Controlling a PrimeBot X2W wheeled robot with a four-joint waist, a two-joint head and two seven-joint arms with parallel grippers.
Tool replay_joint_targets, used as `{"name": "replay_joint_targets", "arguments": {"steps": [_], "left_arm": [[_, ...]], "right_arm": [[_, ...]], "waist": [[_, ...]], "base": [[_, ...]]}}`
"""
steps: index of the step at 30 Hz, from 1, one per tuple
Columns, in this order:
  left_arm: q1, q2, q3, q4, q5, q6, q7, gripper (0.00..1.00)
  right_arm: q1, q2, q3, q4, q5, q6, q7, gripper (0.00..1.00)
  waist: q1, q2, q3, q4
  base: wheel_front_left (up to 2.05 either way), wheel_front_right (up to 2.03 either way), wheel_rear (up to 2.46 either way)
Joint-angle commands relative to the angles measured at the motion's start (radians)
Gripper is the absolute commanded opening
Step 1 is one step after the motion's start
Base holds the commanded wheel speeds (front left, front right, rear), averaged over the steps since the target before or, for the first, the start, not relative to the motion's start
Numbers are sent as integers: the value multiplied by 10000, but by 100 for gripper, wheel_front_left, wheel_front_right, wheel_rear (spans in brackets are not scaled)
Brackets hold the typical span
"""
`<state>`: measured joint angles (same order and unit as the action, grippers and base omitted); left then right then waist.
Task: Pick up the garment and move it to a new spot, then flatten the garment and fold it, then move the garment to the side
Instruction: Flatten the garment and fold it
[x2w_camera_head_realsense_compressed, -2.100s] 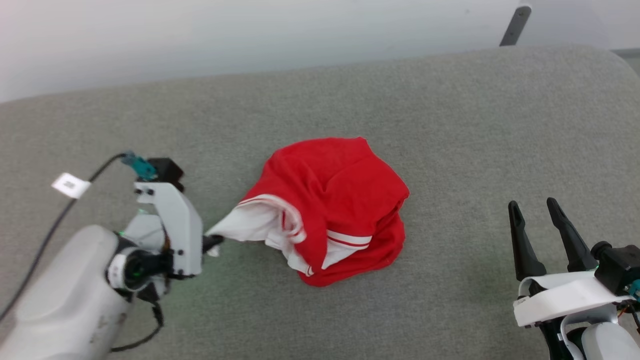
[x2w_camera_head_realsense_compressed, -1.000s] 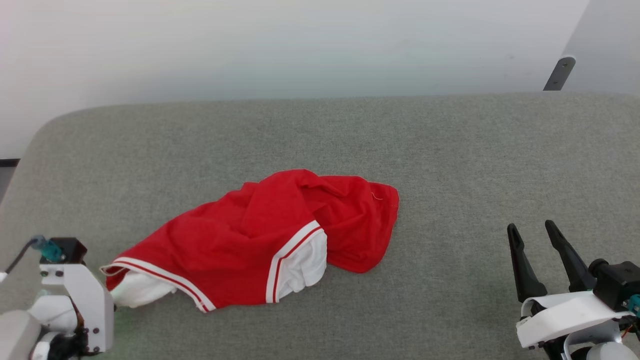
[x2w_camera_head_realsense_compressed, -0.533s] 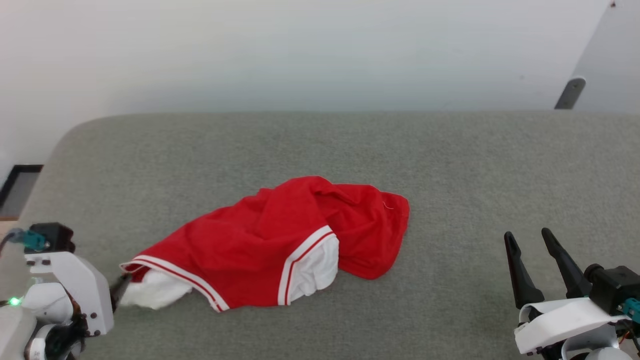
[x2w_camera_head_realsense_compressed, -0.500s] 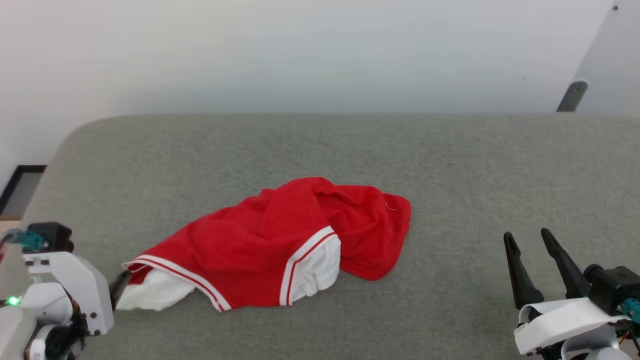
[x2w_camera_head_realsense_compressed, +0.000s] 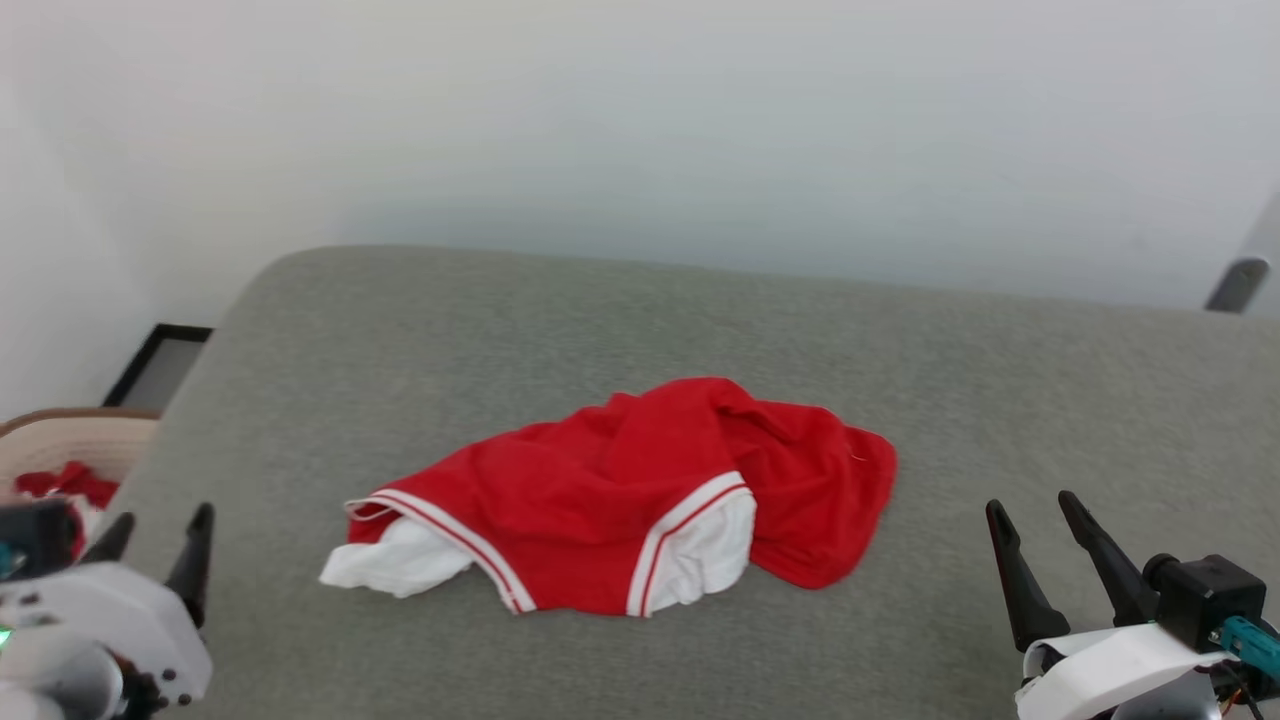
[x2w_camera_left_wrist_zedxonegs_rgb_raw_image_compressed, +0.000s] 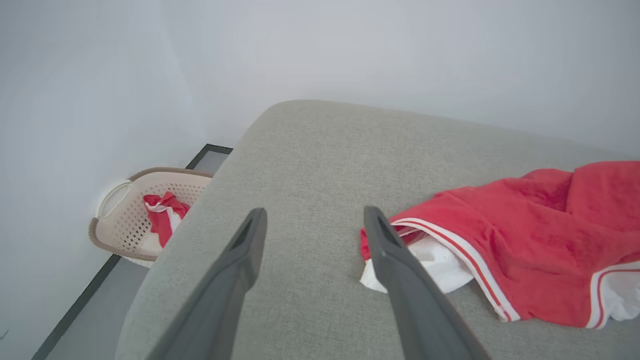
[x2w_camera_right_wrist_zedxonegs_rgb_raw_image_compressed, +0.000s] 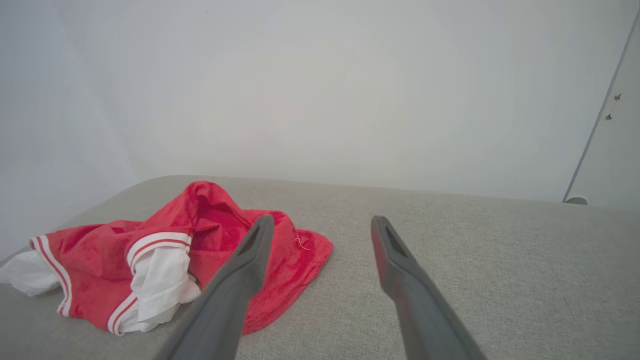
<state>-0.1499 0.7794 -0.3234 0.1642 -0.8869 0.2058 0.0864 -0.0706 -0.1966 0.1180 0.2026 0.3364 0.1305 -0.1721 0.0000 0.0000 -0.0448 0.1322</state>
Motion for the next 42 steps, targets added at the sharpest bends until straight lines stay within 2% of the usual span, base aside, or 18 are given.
{"name": "replay_joint_targets", "arguments": {"steps": [1, 6, 17, 24, 32, 42], "left_arm": [[409, -111, 219, -134, 107, 243, -553, 100], [1249, -382, 569, -482, 298, 662, -1849, 100], [2071, -1134, 582, -805, 764, 916, -3223, 100], [2397, -1751, 751, -741, 1147, 855, -3478, 100], [2370, -2451, 972, -657, 1403, 534, -3515, 100], [2147, -3237, 1395, -421, 1904, 27, -3502, 100]], "right_arm": [[147, -15, 54, 13, 64, 4, 38, 100], [241, 11, 153, 47, 129, 4, 133, 100], [-16, -74, 411, 297, 385, 4, 940, 100], [-405, -154, 864, 650, 626, 4, 1965, 100], [-820, -187, 1117, 1287, 823, 4, 3108, 100], [-1784, -91, 1226, 2431, 548, 4, 3942, 100]], "waist": [[0, 0, -322, 525], [0, 0, -500, 1068], [0, 0, -525, 2120], [0, 0, -410, 2685], [0, 0, -65, 3289], [0, 0, 443, 3537]], "base": [[0, 0, 0], [0, 0, 0], [0, 0, 0], [0, 0, 0], [0, 0, 0], [0, 0, 0]]}}
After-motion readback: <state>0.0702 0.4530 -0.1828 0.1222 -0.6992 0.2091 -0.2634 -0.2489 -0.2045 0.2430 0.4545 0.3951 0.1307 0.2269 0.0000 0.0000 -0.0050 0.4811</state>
